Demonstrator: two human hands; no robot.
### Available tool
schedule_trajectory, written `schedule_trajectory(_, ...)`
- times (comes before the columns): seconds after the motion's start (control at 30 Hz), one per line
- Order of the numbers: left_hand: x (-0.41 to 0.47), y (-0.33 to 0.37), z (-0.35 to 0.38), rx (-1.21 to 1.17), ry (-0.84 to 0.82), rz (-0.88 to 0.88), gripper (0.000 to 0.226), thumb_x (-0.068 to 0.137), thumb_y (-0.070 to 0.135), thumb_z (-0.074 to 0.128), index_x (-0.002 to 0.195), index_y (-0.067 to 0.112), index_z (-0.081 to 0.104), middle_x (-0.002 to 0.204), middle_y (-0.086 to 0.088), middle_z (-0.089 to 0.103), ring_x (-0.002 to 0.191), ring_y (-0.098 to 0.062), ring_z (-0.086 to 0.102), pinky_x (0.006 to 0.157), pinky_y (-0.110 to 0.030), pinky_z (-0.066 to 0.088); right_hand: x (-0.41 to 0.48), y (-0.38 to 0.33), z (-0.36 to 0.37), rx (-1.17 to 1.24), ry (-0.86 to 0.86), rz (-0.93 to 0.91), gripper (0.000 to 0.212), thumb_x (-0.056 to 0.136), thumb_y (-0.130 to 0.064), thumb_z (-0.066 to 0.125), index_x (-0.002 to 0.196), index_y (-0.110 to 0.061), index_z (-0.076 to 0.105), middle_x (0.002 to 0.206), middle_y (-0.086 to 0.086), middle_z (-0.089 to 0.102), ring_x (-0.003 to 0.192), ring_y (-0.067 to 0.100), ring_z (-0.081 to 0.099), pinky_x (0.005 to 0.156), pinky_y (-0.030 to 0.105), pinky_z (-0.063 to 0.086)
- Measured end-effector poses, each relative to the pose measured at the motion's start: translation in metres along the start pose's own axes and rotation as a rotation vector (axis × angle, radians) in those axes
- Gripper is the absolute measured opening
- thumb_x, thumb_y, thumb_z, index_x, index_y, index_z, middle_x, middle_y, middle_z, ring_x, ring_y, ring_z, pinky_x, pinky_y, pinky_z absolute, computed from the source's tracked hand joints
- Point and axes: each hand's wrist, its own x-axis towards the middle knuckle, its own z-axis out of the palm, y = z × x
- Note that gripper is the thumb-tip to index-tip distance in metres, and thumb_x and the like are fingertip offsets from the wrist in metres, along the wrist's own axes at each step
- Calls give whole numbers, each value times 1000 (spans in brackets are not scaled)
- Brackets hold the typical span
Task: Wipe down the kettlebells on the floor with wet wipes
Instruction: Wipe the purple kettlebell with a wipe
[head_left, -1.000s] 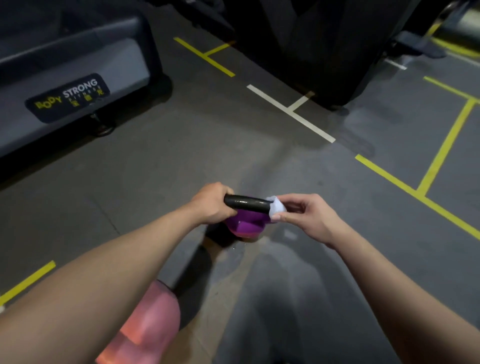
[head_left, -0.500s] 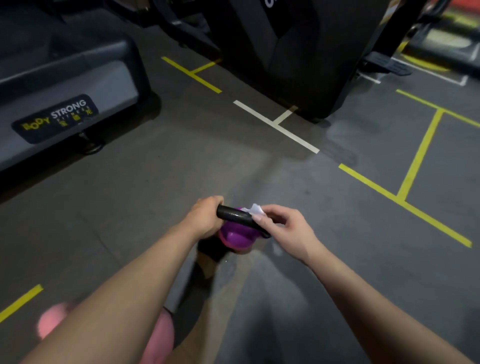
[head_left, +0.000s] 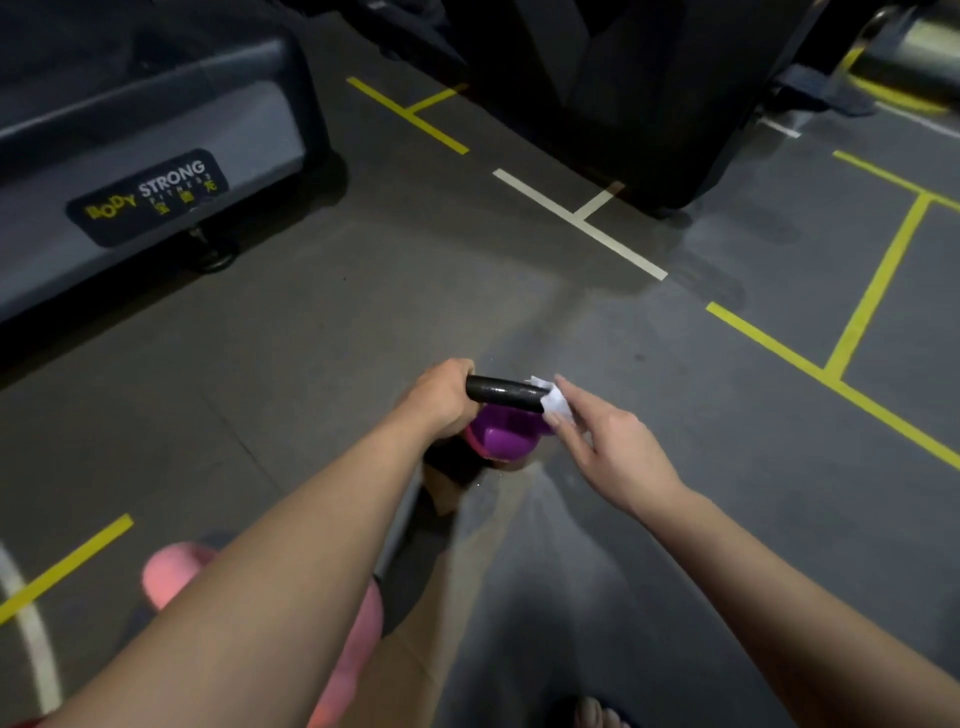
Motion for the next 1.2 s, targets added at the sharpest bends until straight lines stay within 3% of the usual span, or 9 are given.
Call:
schedule_trajectory(0.1,1,-1,1,-18,13,-14,29,86,17,66,70,16,42,69,1,51,82,-33,60,65,-29,35,12,-5,8,-3,-79,2,59,102,-40,58,154,-20,40,146,2,57,120,29,61,96,33,44)
schedule_trajectory(0.3,-3,-4,2,-30,5,-41,28,85,18,67,71,15,44,76,-4,57,79,-31,58,66,-28,36,28,-3,-6,168,-213,23,38,86,-42,80,117,-25,65,100,-6,71,96,16,65,87,35,51)
schedule_trajectory(0.47,0,-5,1,-33,-4,-47,21,84,16,65,73,16,47,82,-5,59,79,-29,55,68,-26,37,-1,-9,0,220,27,-22,48,87,-34,79,132,-32,61,110,-24,61,98,0,55,91,23,42)
schedule_trajectory(0.6,4,-3,1,-41,-19,-44,21,82,14,64,72,19,46,86,-5,60,92,-33,64,71,-28,41,2,-12,-4,288,-50,54,41,103,-47,50,142,-36,56,135,-21,59,121,0,53,105,18,35)
schedule_trajectory(0.73,10,-2,0,-22,-33,-51,21,83,16,66,74,19,47,86,-4,60,92,-32,64,71,-28,41,21,-14,-18,364,-184,193,43,102,-47,28,108,-46,70,107,-25,67,112,9,54,93,18,36)
schedule_trajectory(0.9,15,0,-1,5,-18,-67,18,84,18,67,76,18,51,75,-2,59,81,-30,63,67,-27,41,28,-4,-14,461,-156,286,40,105,-47,40,80,-42,71,82,-24,64,96,12,56,93,26,39)
schedule_trajectory(1.03,20,4,-6,12,-39,-79,16,82,19,69,77,18,54,81,-3,63,85,-30,65,69,-27,43,12,2,-18,586,-75,275,29,104,-29,54,107,-47,76,112,-33,70,113,-15,57,103,18,38)
schedule_trajectory(1.13,24,6,-11,-4,-44,-75,16,83,18,68,76,18,54,76,0,60,84,-29,65,67,-26,41,7,10,-20,548,-46,280,33,99,-55,52,102,-35,79,110,-29,72,115,-9,59,105,24,39)
schedule_trajectory(1.2,26,9,-12,-5,-58,-55,14,84,18,68,79,18,55,80,-1,61,88,-29,66,68,-27,41,9,12,-24,558,-44,303,38,90,-68,50,110,-48,75,117,-30,70,121,-5,57,109,28,38)
